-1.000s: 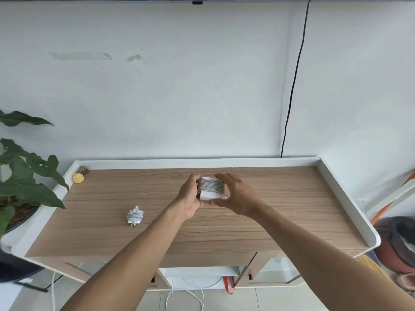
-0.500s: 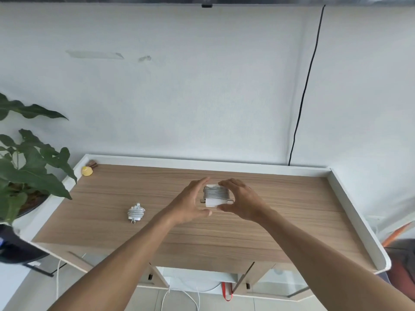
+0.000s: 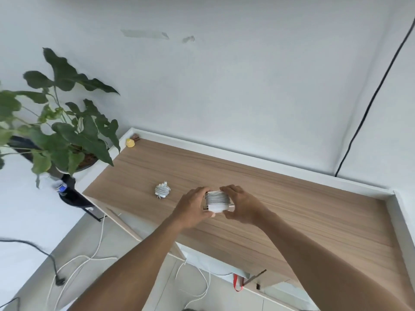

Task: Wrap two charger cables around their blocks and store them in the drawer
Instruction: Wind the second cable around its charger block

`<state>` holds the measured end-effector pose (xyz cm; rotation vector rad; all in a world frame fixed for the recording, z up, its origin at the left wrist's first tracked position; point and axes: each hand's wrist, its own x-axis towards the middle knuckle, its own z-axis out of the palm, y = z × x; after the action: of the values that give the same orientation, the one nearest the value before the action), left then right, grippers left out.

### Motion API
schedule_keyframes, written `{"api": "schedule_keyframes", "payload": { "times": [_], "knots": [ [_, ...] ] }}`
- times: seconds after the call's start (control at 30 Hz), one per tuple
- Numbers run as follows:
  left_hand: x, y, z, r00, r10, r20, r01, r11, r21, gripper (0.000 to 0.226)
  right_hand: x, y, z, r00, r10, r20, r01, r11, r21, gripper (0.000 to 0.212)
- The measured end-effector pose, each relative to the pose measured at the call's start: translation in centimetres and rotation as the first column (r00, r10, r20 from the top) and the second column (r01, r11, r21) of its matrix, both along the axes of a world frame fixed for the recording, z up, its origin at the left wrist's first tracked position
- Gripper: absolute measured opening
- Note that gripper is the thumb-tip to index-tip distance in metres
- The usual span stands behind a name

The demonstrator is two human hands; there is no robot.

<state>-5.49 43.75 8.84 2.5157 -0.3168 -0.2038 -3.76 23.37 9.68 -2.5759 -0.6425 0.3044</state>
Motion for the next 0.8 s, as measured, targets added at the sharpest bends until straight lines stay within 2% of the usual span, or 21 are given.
{"api": "schedule_keyframes", "payload": {
  "times": [0.2, 0.5, 0.67, 0.8],
  "knots": [
    [-0.9, 4.3, -2.3, 1.000, 0.020, 0.005, -0.021, 0.989, 0.147, 0.074, 0.7, 4.3, -3.2, 0.993, 0.085, -0.076, -0.087, 0.996, -0.024, 0.069],
    [2.3, 10.4, -6.8, 0.990, 0.132, -0.037, -0.131, 0.991, 0.033, 0.068, 4.9, 11.2, -6.8, 0.989, 0.067, -0.136, -0.072, 0.997, -0.037, 0.070],
    [5.0, 12.7, -9.9, 0.988, 0.145, -0.045, -0.147, 0.988, -0.039, 0.066, 7.3, 13.6, -8.8, 0.989, 0.029, -0.144, -0.035, 0.998, -0.043, 0.066],
    [5.6, 13.1, -11.3, 0.990, 0.130, -0.060, -0.132, 0.991, -0.033, 0.066, 7.9, 14.6, -10.0, 0.981, -0.016, -0.192, 0.005, 0.998, -0.057, 0.066]
  ]
}}
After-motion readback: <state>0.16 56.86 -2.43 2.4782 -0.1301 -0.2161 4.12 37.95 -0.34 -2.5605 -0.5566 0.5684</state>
